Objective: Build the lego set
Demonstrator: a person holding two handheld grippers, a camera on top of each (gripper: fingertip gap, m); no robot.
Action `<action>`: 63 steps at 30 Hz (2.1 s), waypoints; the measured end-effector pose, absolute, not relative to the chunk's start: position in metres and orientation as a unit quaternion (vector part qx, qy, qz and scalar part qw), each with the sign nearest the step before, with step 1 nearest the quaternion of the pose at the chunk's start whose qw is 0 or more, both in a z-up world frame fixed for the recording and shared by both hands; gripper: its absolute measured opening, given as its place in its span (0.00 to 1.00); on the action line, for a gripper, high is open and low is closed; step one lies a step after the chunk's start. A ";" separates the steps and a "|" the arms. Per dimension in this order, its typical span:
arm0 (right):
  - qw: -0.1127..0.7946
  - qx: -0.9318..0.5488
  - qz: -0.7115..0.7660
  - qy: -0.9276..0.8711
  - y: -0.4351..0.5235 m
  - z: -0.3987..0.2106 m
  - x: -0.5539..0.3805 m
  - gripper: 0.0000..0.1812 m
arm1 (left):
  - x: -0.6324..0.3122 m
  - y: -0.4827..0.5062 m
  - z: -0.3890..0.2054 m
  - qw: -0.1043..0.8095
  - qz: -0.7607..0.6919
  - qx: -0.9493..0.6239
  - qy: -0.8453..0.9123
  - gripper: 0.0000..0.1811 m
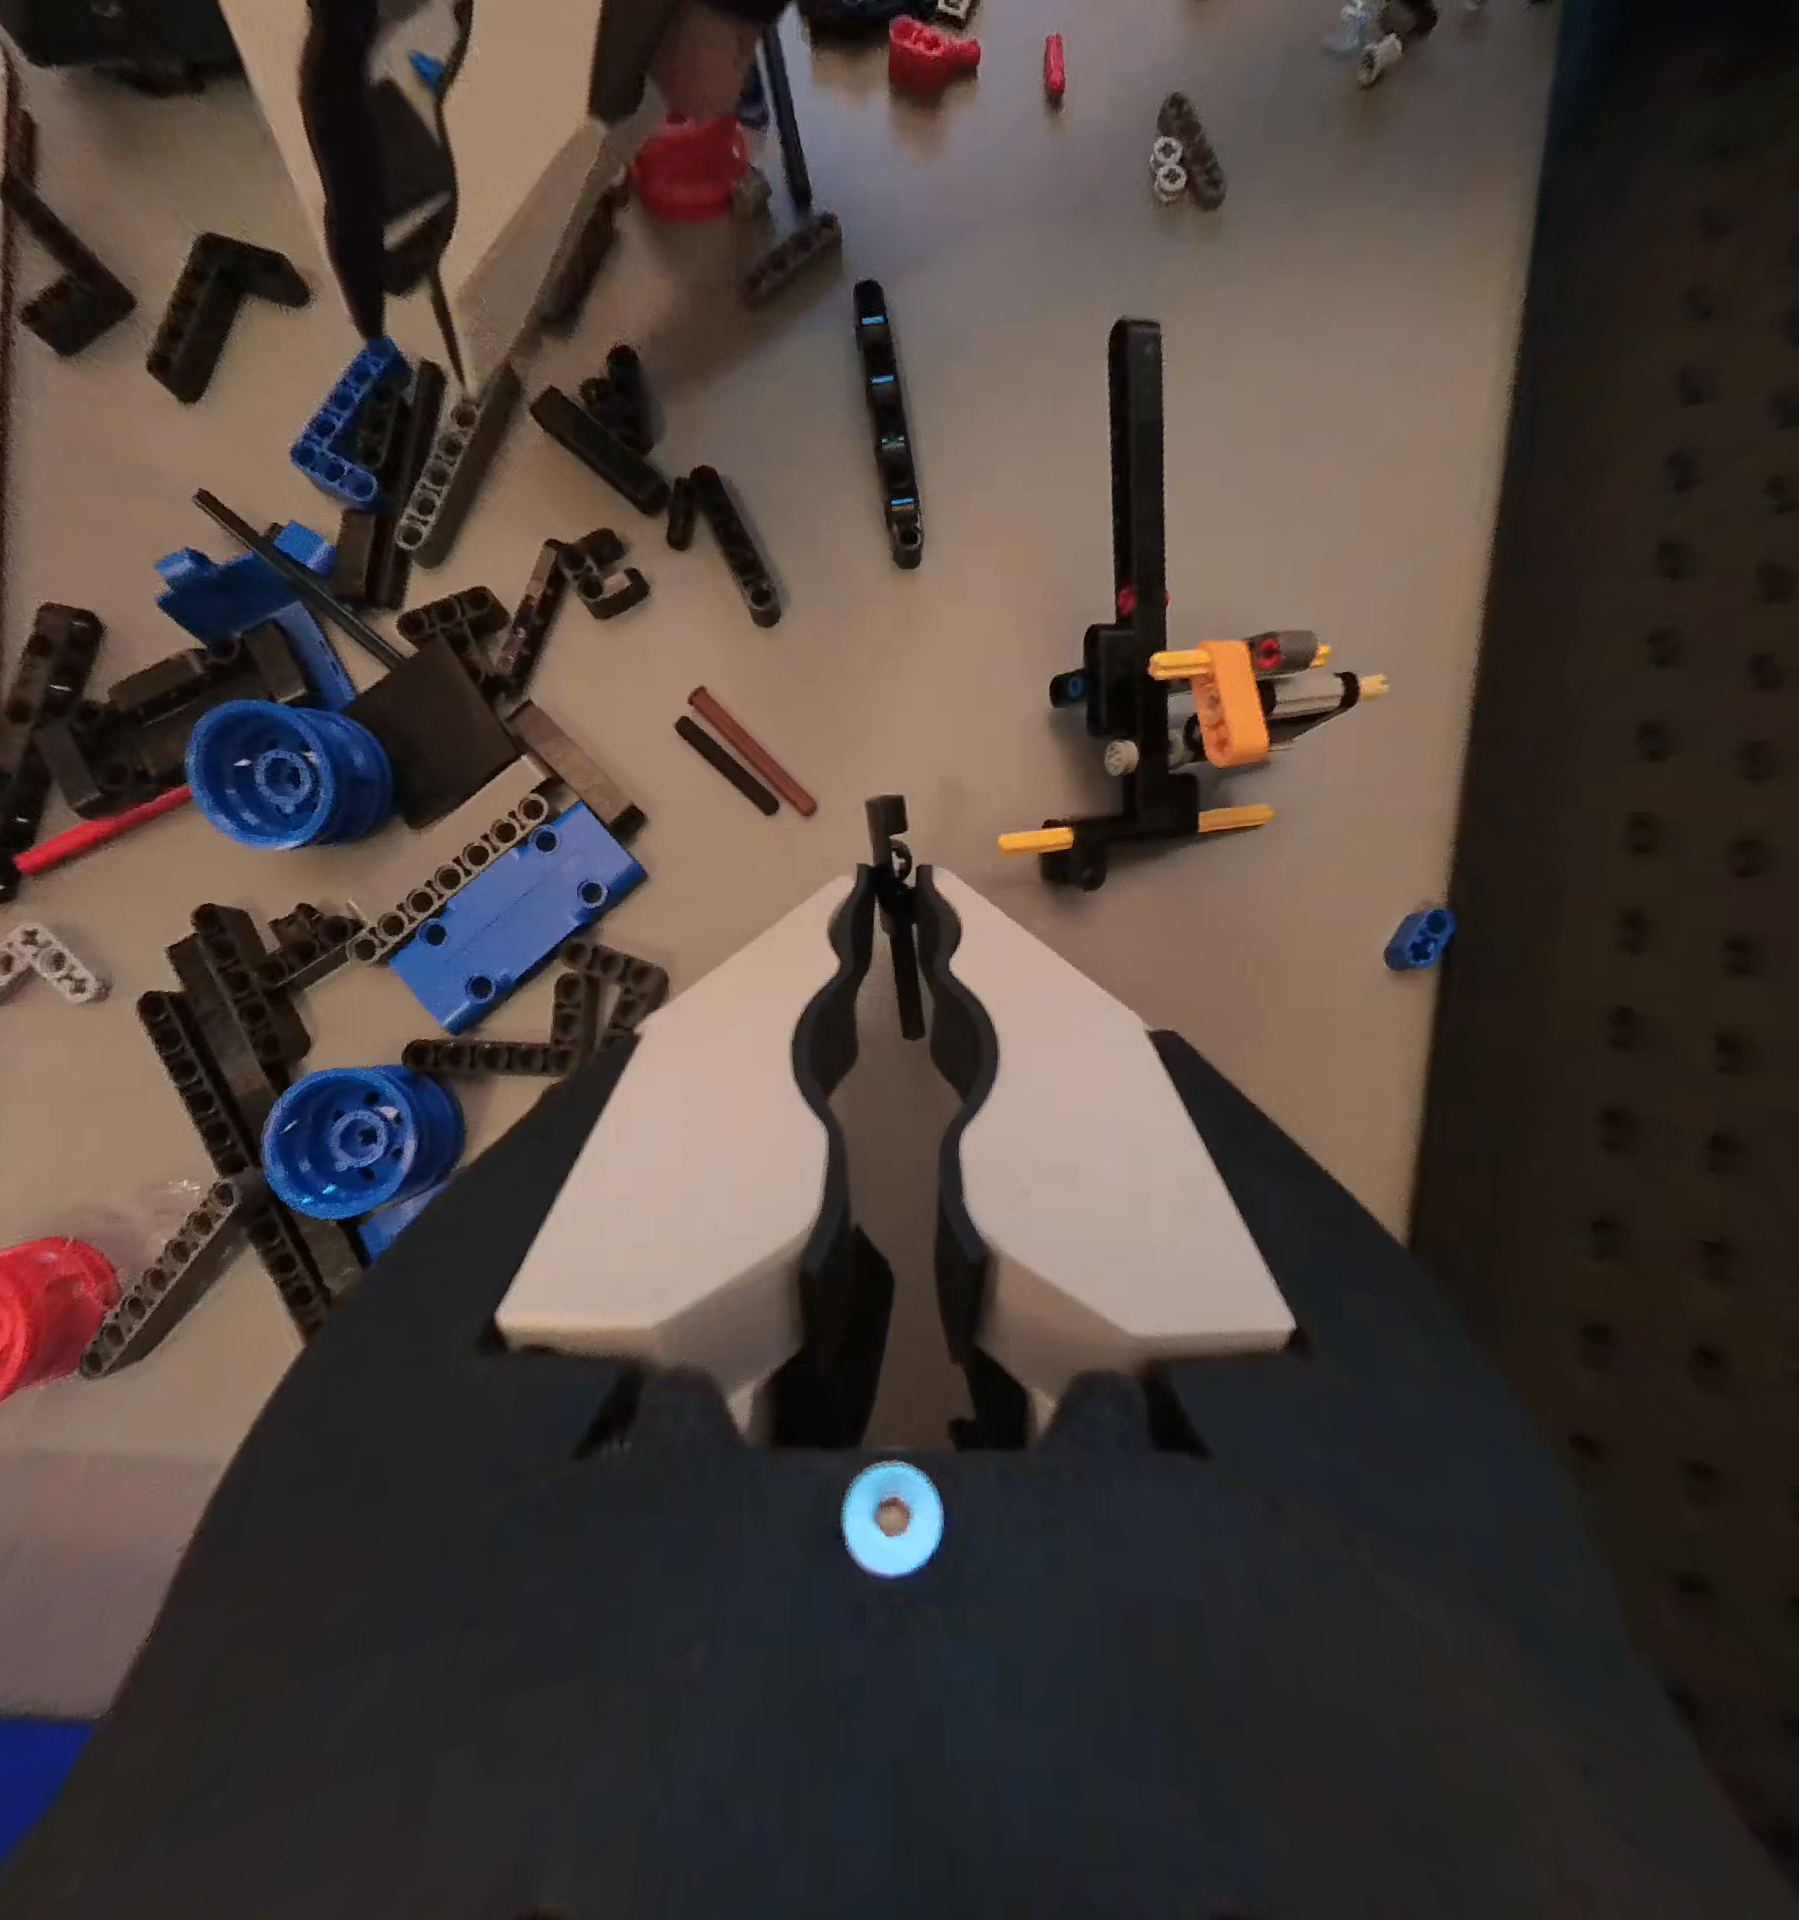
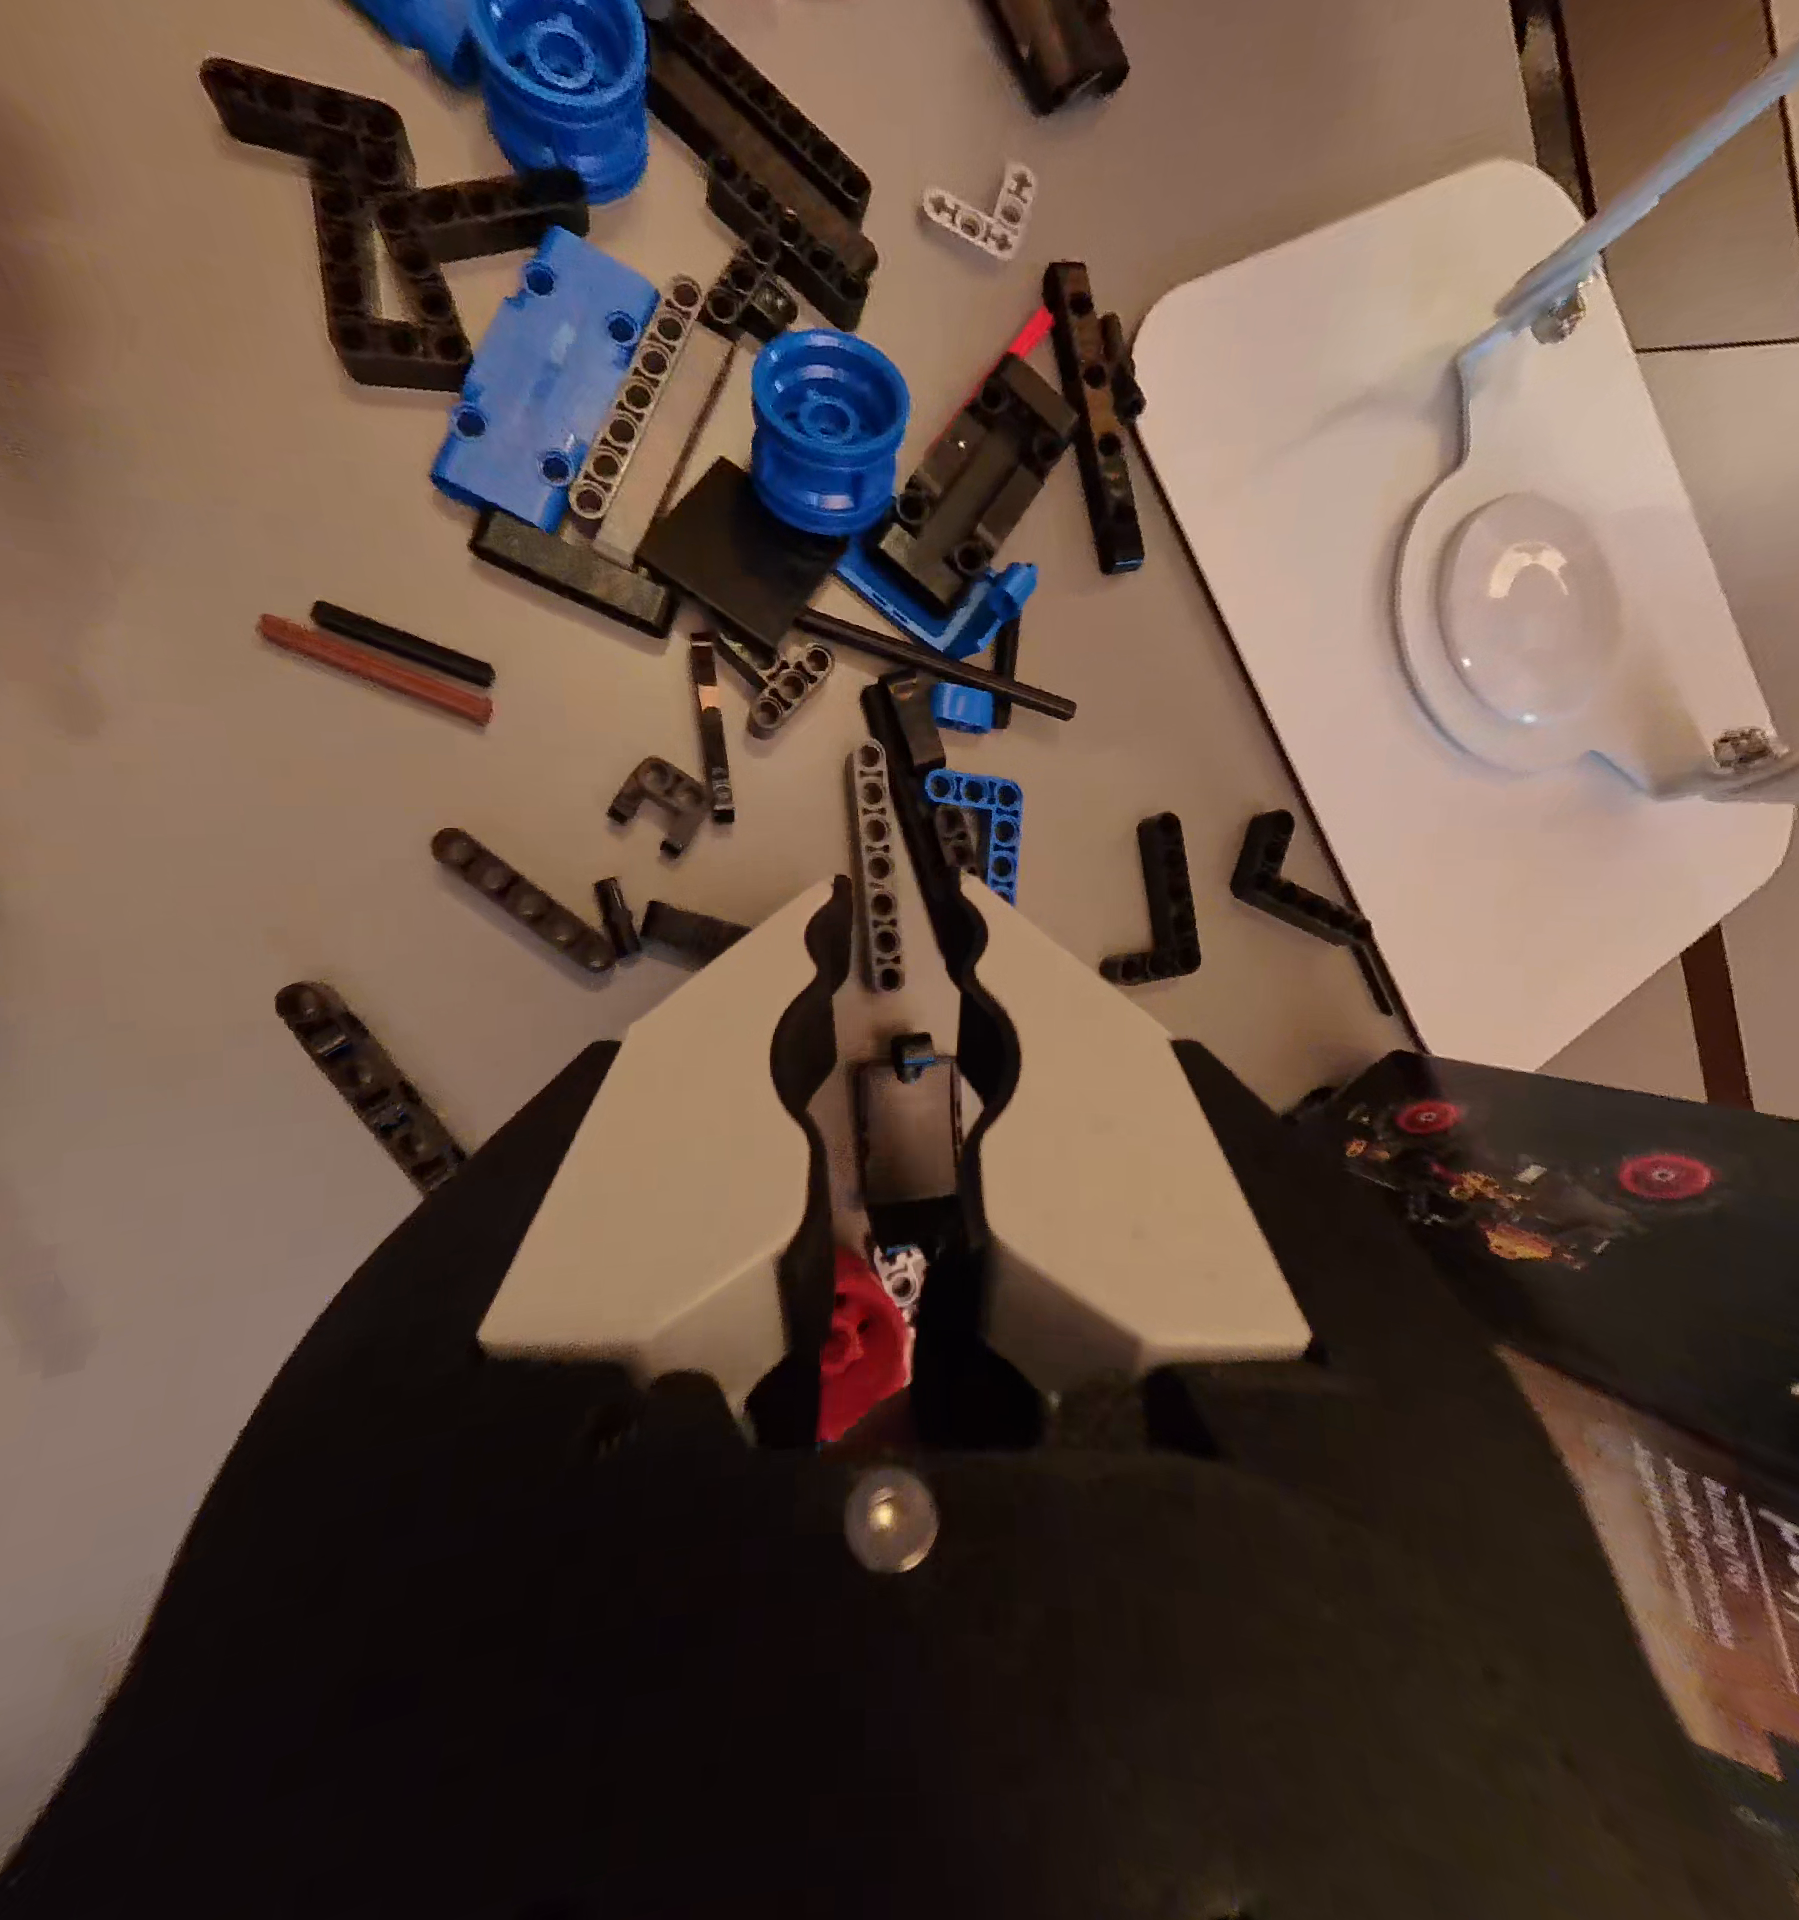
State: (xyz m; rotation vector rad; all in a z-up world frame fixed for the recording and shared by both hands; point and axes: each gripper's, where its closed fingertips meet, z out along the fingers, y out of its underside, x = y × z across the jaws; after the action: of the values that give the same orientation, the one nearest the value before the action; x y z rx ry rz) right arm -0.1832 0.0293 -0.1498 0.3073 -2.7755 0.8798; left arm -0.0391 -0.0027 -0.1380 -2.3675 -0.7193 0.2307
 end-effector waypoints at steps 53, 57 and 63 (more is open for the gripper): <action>0.138 -0.049 0.218 -0.965 0.263 -0.131 -0.216 0.08 | -0.027 -0.006 -0.154 0.257 0.090 -0.929 -0.252 0.03; 0.138 -0.045 0.231 -0.962 0.252 -0.137 -0.218 0.10 | -0.023 -0.008 -0.164 0.230 0.081 -0.936 -0.255 0.03; 0.119 -0.050 0.275 -0.953 0.227 -0.149 -0.232 0.11 | -0.014 -0.008 -0.170 0.221 0.072 -0.936 -0.265 0.03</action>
State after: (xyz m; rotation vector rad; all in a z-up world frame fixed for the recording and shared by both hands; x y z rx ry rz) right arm -0.2320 0.2274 -0.1486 -0.1465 -2.7849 0.8045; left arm -0.0139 -0.0077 -0.1704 -2.5862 -0.7312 0.2000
